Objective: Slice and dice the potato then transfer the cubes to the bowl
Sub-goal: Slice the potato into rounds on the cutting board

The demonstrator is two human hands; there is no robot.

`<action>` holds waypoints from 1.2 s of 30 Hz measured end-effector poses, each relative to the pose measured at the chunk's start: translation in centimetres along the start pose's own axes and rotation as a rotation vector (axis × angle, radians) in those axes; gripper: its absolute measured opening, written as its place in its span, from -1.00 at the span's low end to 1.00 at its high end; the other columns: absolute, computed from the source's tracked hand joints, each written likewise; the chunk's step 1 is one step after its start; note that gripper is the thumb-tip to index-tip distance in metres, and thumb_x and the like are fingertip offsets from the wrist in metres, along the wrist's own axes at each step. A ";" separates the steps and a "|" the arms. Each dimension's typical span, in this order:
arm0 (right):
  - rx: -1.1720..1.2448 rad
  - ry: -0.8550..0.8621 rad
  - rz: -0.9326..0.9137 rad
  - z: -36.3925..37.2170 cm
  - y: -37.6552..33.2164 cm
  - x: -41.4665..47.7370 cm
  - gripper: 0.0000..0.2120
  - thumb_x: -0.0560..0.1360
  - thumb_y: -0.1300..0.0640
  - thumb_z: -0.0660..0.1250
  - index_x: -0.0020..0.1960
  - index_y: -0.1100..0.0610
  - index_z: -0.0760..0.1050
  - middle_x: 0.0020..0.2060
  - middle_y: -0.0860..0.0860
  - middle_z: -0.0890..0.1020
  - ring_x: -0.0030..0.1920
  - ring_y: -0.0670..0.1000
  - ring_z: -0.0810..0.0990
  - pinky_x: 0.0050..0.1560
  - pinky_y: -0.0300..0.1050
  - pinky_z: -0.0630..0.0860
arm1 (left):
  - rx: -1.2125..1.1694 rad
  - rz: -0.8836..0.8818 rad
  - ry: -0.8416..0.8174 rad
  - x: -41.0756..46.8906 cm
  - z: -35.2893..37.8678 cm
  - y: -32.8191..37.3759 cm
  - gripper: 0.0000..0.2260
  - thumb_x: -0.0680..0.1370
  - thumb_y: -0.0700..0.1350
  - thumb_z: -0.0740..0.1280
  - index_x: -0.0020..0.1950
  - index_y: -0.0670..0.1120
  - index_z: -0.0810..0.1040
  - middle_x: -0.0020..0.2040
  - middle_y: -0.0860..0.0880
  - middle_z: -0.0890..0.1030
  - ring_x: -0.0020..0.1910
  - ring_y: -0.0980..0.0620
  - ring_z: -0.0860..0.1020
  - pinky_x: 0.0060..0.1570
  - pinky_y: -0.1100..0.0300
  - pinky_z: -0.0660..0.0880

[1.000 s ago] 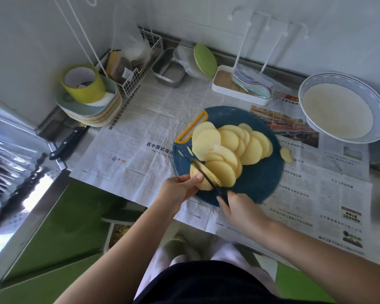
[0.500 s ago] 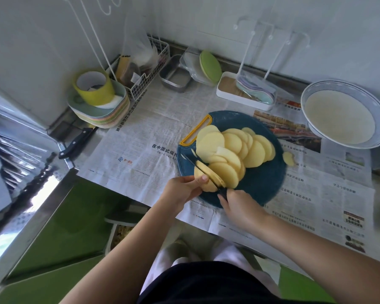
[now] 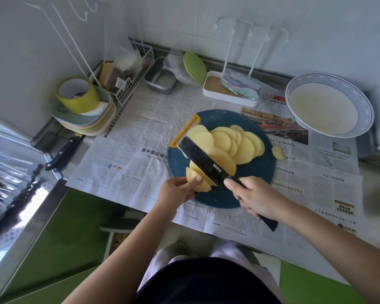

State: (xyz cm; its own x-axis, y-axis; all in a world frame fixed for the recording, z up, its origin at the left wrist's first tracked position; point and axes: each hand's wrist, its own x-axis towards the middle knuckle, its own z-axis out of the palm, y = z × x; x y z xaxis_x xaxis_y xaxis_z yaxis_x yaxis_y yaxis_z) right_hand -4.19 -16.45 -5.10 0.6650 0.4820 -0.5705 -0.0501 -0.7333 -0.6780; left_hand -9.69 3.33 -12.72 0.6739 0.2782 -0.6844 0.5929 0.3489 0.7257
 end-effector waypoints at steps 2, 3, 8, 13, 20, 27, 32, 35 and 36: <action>-0.017 0.006 -0.011 -0.2 -0.1 -1.0 -0.54 0.59 -0.20 0.12 -0.25 0.16 0.29 -0.51 0.01 0.34 -0.56 -0.01 0.30 -0.50 -0.13 0.34 | 0.013 0.007 0.002 0.0 0.1 0.1 -0.41 0.16 0.14 0.53 0.05 -0.17 0.56 -0.04 -0.13 0.66 -0.10 0.02 0.67 -0.13 0.21 0.62; -0.036 0.005 -0.014 -0.2 0.0 -1.5 -0.55 0.59 -0.19 0.12 -0.26 0.16 0.28 -0.49 0.03 0.33 -0.55 -0.02 0.28 -0.50 -0.13 0.32 | 0.021 0.016 0.002 0.0 0.2 0.1 -0.44 0.17 0.14 0.52 0.02 -0.16 0.55 -0.05 -0.12 0.66 -0.12 0.02 0.67 -0.14 0.22 0.62; -0.133 0.027 -0.007 0.1 0.6 -2.3 -0.57 0.60 -0.16 0.12 -0.25 0.16 0.29 -0.44 0.02 0.33 -0.52 -0.08 0.23 -0.43 -0.15 0.23 | 0.062 0.064 0.031 -0.2 0.3 -0.2 -0.52 0.27 0.11 0.47 0.01 -0.18 0.52 -0.13 -0.12 0.61 -0.19 -0.03 0.64 -0.26 0.27 0.60; -0.121 0.039 -0.025 0.3 0.8 -2.3 -0.58 0.60 -0.15 0.12 -0.25 0.16 0.28 -0.46 0.00 0.30 -0.52 -0.09 0.21 -0.46 -0.15 0.20 | 0.084 0.055 0.040 0.2 0.3 -0.2 -0.58 0.36 0.07 0.47 0.03 -0.19 0.51 -0.13 -0.14 0.60 -0.22 -0.02 0.63 -0.30 0.28 0.59; -0.129 0.040 -0.022 0.7 0.9 -2.0 -0.57 0.61 -0.14 0.12 -0.25 0.18 0.30 -0.44 0.04 0.34 -0.51 -0.06 0.25 -0.43 -0.14 0.24 | 0.099 0.067 0.058 0.2 0.5 -0.2 -0.51 0.29 0.12 0.46 0.03 -0.20 0.51 -0.15 -0.13 0.61 -0.25 -0.01 0.63 -0.32 0.29 0.58; -0.230 0.081 -0.040 1.3 1.2 -1.5 -0.55 0.61 -0.14 0.10 -0.31 0.14 0.30 -0.48 -0.01 0.38 -0.51 -0.08 0.28 -0.45 -0.18 0.22 | 0.165 0.105 0.052 0.5 0.3 -0.4 -0.37 0.18 0.21 0.47 0.02 -0.24 0.55 -0.21 -0.13 0.64 -0.25 -0.05 0.65 -0.07 0.06 0.63; -0.260 0.078 -0.018 2.0 1.3 -1.4 -0.57 0.63 -0.12 0.08 -0.32 0.12 0.28 -0.47 -0.03 0.37 -0.50 -0.09 0.28 -0.45 -0.21 0.19 | 0.172 0.157 0.055 0.6 0.5 -0.7 -0.42 0.21 0.18 0.47 -0.01 -0.25 0.56 -0.22 -0.11 0.64 -0.29 0.02 0.64 -0.20 0.21 0.61; -0.308 0.077 -0.006 2.0 0.9 -1.0 -0.57 0.63 -0.12 0.07 -0.31 0.12 0.28 -0.46 -0.02 0.37 -0.49 -0.06 0.30 -0.46 -0.21 0.17 | 0.176 0.149 0.061 0.7 0.5 -0.8 -0.43 0.21 0.18 0.46 -0.03 -0.25 0.55 -0.20 -0.13 0.64 -0.27 0.01 0.65 -0.19 0.19 0.62; -0.329 0.080 -0.009 2.0 0.9 -0.9 -0.57 0.63 -0.12 0.07 -0.30 0.12 0.29 -0.45 -0.02 0.37 -0.48 -0.06 0.30 -0.46 -0.21 0.17 | 0.179 0.143 0.063 0.7 0.5 -0.9 -0.44 0.20 0.19 0.46 -0.05 -0.24 0.55 -0.21 -0.13 0.64 -0.27 0.00 0.65 -0.17 0.16 0.63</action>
State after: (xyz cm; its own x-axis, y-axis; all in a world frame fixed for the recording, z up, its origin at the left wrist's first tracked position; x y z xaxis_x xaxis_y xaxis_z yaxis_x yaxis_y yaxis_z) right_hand -6.32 -16.53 -6.15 0.7214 0.4595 -0.5181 0.1902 -0.8508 -0.4898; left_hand -9.52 2.78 -13.80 0.7312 0.3706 -0.5727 0.5658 0.1395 0.8126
